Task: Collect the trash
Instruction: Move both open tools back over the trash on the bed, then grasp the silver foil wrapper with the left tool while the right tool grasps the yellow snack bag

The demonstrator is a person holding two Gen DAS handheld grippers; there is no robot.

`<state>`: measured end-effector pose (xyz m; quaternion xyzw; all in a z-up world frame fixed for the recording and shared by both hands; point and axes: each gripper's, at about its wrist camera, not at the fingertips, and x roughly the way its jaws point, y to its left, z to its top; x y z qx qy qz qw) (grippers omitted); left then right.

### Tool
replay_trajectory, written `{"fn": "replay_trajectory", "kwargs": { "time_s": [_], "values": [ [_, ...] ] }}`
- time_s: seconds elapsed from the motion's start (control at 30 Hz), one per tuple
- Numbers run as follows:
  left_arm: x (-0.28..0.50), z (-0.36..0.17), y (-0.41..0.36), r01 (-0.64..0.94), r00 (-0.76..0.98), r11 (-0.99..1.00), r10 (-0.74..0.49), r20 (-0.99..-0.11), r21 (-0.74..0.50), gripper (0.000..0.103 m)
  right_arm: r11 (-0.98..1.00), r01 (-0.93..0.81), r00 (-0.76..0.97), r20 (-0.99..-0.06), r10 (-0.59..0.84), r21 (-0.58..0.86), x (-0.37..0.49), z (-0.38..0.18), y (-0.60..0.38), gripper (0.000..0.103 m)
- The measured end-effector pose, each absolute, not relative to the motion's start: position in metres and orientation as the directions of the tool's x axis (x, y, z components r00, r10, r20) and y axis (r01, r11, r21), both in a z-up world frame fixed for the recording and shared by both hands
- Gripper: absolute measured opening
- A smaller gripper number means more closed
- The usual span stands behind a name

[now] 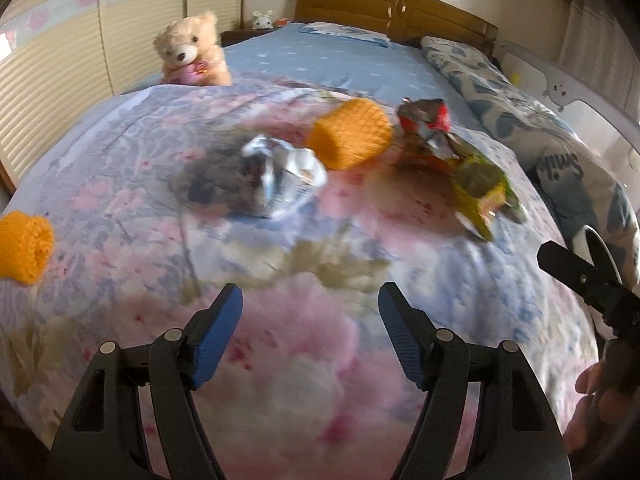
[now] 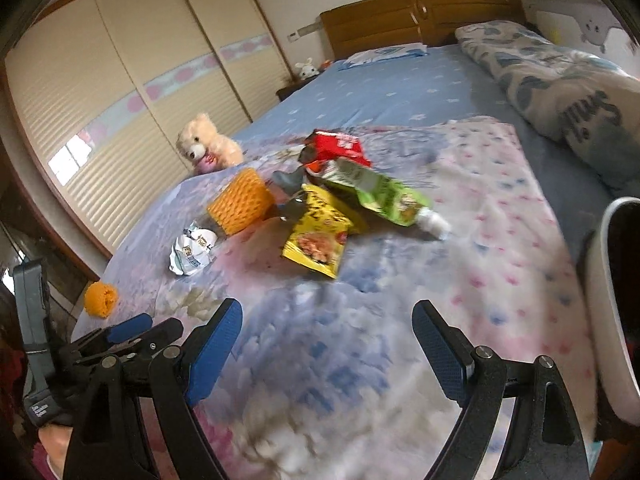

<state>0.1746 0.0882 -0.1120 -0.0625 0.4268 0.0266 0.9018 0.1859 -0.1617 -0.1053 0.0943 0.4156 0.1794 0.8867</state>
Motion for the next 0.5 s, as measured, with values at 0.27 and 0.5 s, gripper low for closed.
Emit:
{"fn": "replay_trajectory", "kwargs": {
  "time_s": [0.27,0.5],
  "values": [
    [0.208,-0.113,0.119,-0.142,0.628,0.984,0.005,-0.778,-0.108,0.074,0.92,-0.251,0.572,-0.721,0.392,0.3,0.218,-0.117,-0.135,0.088],
    [0.243,-0.117,0.136,-0.163,0.625,0.975,-0.019,-0.78,-0.154,0.075,0.927,-0.23,0.579,-0.725,0.374,0.295,0.245,-0.123,-0.123,0.087]
  ]
}}
